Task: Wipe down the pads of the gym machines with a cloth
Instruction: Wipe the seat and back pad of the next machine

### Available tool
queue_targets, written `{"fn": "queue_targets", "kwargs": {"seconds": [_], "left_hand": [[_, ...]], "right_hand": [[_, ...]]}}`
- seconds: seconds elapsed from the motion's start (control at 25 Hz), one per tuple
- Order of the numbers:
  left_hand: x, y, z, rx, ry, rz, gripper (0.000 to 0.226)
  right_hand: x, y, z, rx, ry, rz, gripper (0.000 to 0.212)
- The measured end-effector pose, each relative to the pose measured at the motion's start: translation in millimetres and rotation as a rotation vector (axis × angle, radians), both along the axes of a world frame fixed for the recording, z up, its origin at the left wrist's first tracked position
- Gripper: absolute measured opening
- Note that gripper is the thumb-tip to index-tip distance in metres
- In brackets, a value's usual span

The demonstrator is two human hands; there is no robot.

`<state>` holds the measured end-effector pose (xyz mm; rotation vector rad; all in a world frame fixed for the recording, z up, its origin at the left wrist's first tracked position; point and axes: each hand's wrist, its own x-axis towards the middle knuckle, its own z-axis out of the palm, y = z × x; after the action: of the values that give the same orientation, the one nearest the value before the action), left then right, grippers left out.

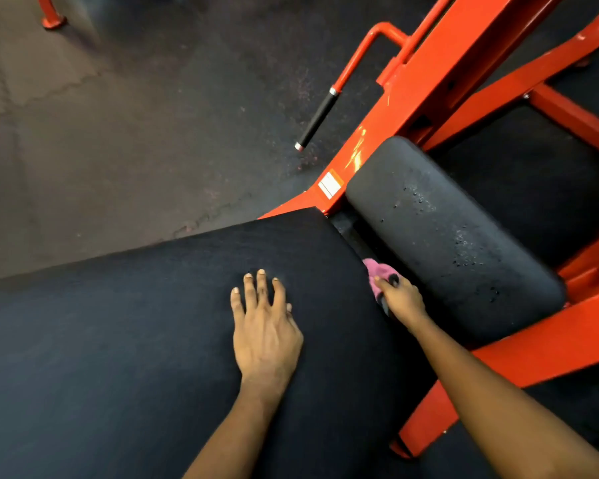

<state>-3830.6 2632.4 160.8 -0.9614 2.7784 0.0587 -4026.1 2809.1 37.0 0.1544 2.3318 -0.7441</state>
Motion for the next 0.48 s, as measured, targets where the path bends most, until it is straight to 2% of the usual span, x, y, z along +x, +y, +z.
{"fn": "queue_targets", "kwargs": {"seconds": [0.16, 0.2, 0.32, 0.48], "left_hand": [[-19.1, -42.9, 26.9, 0.167, 0.275, 0.021, 0.022], [-25.3, -61.5, 29.2, 0.143, 0.303, 0.026, 0.019], [-42.5, -119.8, 20.6, -0.037, 0.165, 0.027, 0.032], [-67.3, -161.8, 14.5, -0.002, -0.121, 0.089, 0.047]], "right_hand": [[-3.3, 2.7, 1.9, -0.028, 0.005, -0.009, 0.055], [-10.0, -9.9, 3.7, -0.020, 0.004, -0.004, 0.054], [-41.3, -70.0, 2.3, 0.036, 0.060, 0.060, 0.059], [-87.0, -154.7, -0.6, -0.037, 0.078, 0.112, 0.064]]}}
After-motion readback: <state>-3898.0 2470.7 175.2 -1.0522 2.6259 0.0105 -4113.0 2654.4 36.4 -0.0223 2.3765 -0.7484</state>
